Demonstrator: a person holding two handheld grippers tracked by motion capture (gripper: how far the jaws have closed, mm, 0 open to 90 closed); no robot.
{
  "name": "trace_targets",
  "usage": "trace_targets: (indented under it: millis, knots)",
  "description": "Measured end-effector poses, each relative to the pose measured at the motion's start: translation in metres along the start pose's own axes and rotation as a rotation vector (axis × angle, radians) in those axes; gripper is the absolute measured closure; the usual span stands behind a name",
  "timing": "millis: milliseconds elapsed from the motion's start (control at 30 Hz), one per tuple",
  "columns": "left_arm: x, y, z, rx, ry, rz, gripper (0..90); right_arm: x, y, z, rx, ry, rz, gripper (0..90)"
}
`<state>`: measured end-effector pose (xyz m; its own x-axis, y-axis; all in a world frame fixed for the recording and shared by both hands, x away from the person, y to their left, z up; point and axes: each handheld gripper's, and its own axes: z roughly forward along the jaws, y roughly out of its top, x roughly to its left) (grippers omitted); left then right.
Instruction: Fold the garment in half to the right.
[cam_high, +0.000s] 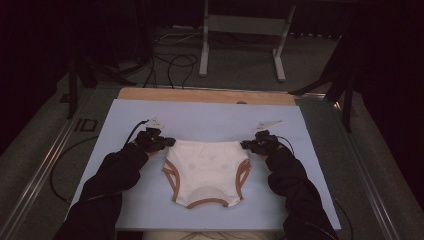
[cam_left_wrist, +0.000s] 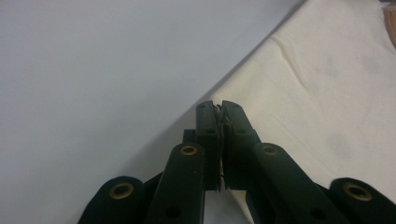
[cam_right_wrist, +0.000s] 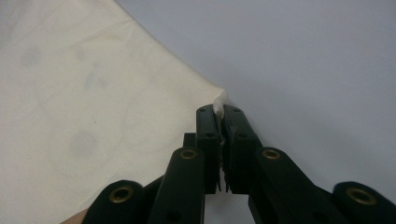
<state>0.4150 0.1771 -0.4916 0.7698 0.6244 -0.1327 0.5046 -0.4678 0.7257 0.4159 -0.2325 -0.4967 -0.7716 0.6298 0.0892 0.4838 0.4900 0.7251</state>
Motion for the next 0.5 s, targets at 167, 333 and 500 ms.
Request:
trace_targets:
  millis: [167,333,500]
  knots:
    - [0.004,0.003,0.004,-0.012,0.019,-0.004,88.3,-0.005,0.004,0.003,0.002,-0.014,0.010,86.2]
    - [0.007,0.006,0.009,-0.021,0.040,-0.010,88.3,-0.011,0.006,0.009,0.008,-0.032,0.024,86.2]
    - [0.010,0.008,0.016,-0.023,0.060,-0.021,88.2,-0.015,0.008,0.014,0.020,-0.053,0.040,86.2]
